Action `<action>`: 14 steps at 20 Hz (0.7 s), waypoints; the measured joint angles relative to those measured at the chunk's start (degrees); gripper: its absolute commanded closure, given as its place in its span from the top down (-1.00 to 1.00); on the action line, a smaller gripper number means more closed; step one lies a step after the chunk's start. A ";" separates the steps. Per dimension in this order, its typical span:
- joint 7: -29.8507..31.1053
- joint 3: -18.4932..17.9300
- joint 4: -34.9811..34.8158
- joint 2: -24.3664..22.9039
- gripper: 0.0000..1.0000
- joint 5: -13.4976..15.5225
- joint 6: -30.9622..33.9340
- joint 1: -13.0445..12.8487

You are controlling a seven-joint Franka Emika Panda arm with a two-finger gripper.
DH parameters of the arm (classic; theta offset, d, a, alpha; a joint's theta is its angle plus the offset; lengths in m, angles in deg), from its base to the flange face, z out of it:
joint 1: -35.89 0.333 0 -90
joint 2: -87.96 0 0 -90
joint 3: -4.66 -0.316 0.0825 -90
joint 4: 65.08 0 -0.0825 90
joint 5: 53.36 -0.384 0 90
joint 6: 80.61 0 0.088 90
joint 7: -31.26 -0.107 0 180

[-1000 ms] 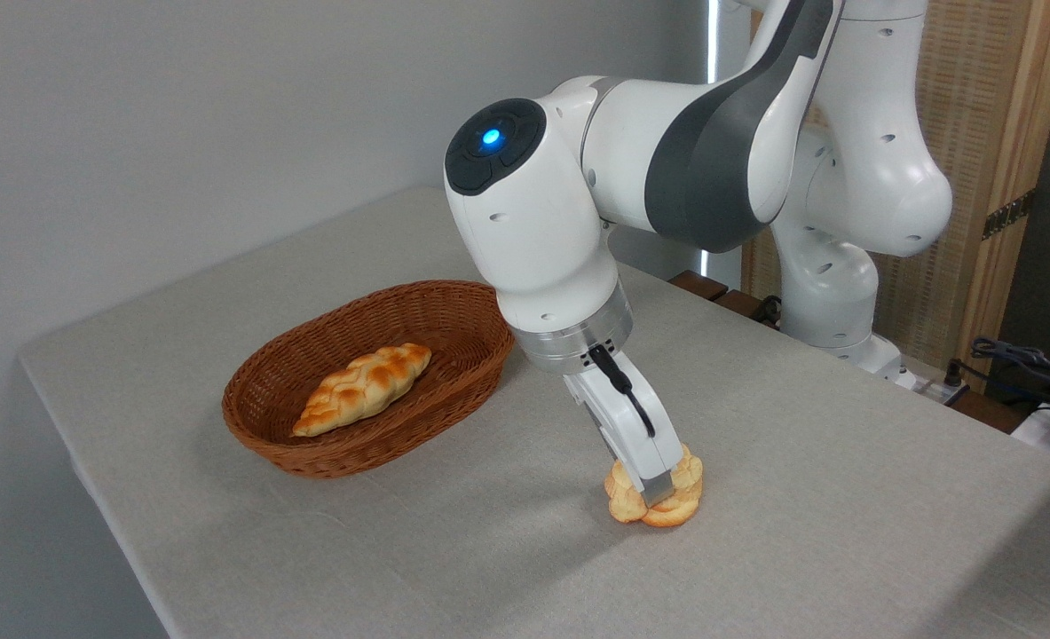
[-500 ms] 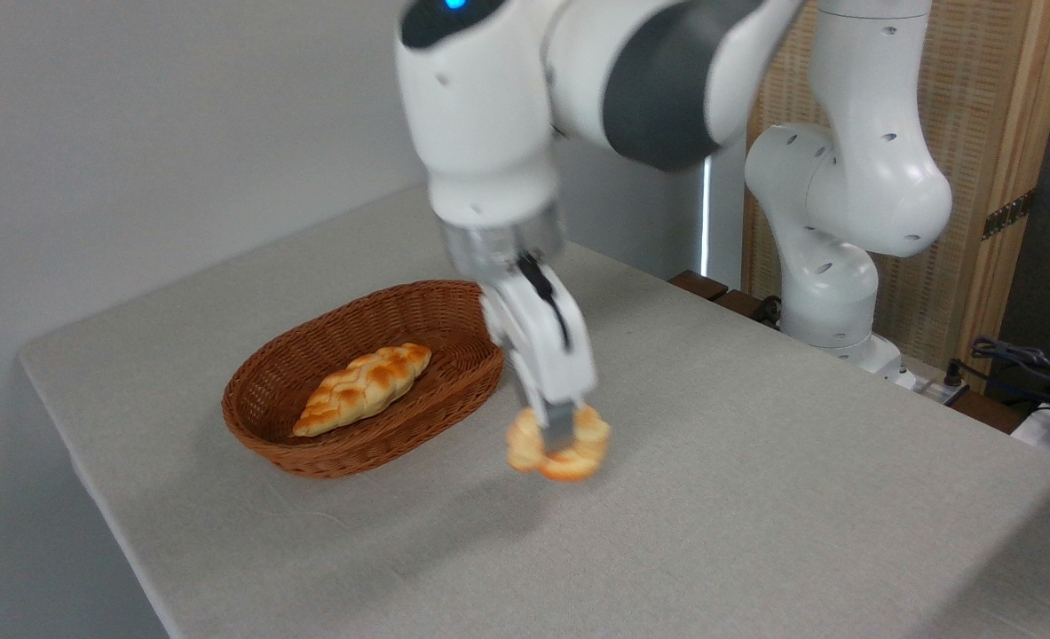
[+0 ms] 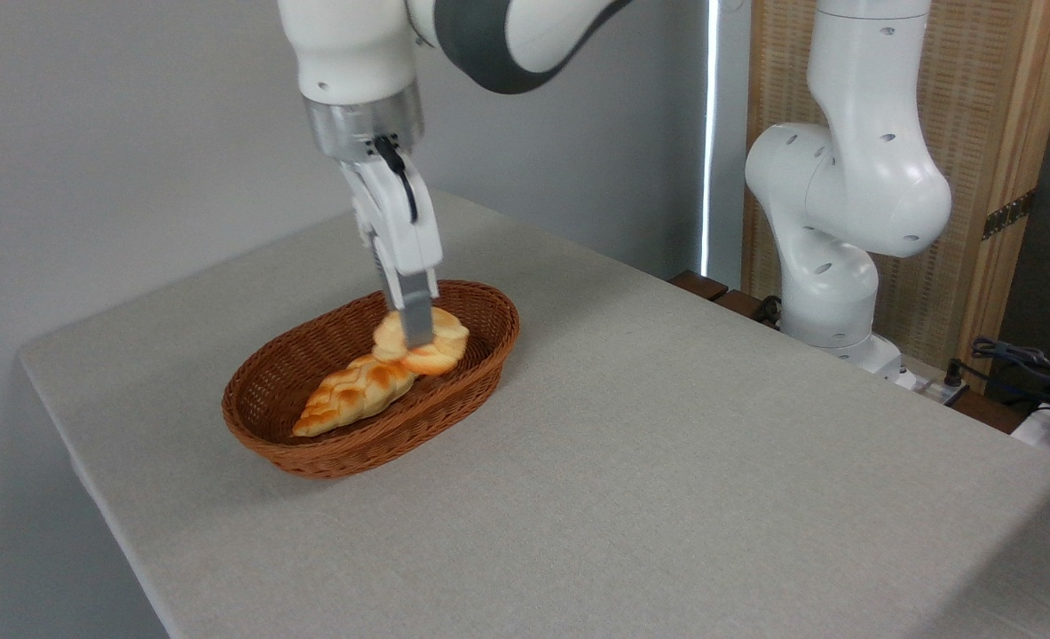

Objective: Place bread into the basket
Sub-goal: 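Lift the bun and carry it over the wicker basket, then lower the bun into the basket beside the braided roll and release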

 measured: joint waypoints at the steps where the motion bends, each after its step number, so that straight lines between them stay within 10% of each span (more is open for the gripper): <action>1: 3.10 1.35 0.00 0.20 1.00 0.00 -0.92 -0.02; 14: 10.28 4.36 0.23 3.96 1.00 -2.04 -2.60 0.08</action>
